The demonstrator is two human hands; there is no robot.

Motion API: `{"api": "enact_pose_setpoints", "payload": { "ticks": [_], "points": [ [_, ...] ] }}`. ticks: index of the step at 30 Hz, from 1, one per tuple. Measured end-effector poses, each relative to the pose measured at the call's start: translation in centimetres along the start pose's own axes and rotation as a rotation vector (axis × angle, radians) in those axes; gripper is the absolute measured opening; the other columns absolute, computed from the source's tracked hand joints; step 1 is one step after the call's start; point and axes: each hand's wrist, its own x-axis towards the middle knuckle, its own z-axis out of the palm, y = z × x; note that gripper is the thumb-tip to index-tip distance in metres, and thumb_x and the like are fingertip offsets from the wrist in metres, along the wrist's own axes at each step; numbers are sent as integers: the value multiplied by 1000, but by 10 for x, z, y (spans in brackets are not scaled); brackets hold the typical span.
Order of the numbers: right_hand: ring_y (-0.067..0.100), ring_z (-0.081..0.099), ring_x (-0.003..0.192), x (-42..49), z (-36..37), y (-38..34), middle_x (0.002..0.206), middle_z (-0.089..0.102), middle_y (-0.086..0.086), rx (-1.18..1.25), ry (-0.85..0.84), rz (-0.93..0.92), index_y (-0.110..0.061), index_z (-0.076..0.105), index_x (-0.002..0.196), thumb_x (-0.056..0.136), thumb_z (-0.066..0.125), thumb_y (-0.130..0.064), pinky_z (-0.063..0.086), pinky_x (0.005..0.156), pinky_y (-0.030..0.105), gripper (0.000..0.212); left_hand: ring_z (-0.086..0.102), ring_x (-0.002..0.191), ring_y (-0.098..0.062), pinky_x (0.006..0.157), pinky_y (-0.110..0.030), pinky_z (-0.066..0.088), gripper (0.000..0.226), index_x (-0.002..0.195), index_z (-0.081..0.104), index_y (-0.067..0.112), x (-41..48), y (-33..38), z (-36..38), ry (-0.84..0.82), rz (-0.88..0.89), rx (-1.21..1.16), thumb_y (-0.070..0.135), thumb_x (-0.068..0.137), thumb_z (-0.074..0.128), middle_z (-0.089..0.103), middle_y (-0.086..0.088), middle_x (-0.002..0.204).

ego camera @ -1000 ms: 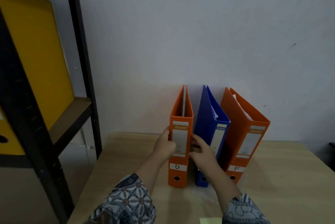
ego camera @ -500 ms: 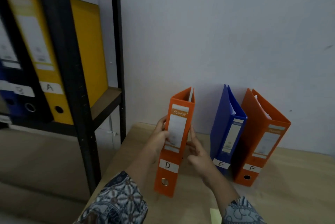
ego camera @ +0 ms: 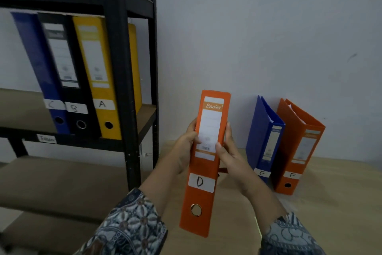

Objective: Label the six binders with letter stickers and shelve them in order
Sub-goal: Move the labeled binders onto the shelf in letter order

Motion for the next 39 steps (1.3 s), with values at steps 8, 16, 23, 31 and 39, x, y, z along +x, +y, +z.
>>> {"api": "enact_pose_setpoints", "payload": {
  "ticks": [8,16,23,31,39],
  "points": [
    [10,34,121,-53,90,-54,157,11,-12,-39,12,3,-55,-16,139,98,28,-43,44,80,26,61,60,107,-28,83,-42,52,56,138,39,26,-91,38,-67,-86,-43,19,4,86,36,60,-10,120],
    [14,49,110,-106,190,-93,145,35,-7,25,-73,91,-58,-14,138,98,31,-46,54,76,39,62,59,111,-30,96,-53,44,72,134,44,27,-188,85,-155,-192,-181,135,20,62,50,62,-9,119],
    [14,55,98,-128,257,-130,110,49,-17,81,-237,69,-61,-10,138,99,36,-40,52,86,50,63,65,93,-28,78,-46,51,44,126,51,30,-258,129,-231,-163,-228,318,43,85,45,62,-13,109],
    [9,55,98,-110,305,-167,123,47,-12,51,-422,-77,-57,-8,140,99,37,-40,49,94,39,63,68,98,-33,75,-51,55,62,134,44,39,-308,179,-277,35,-128,443,51,77,64,68,-12,110],
    [9,51,113,-85,338,-199,138,37,-12,153,-507,-351,-65,-3,129,101,34,-26,53,71,16,60,68,102,-26,72,-45,59,108,134,36,54,-328,230,-294,85,66,570,65,37,84,69,1,113]
  ]
}}
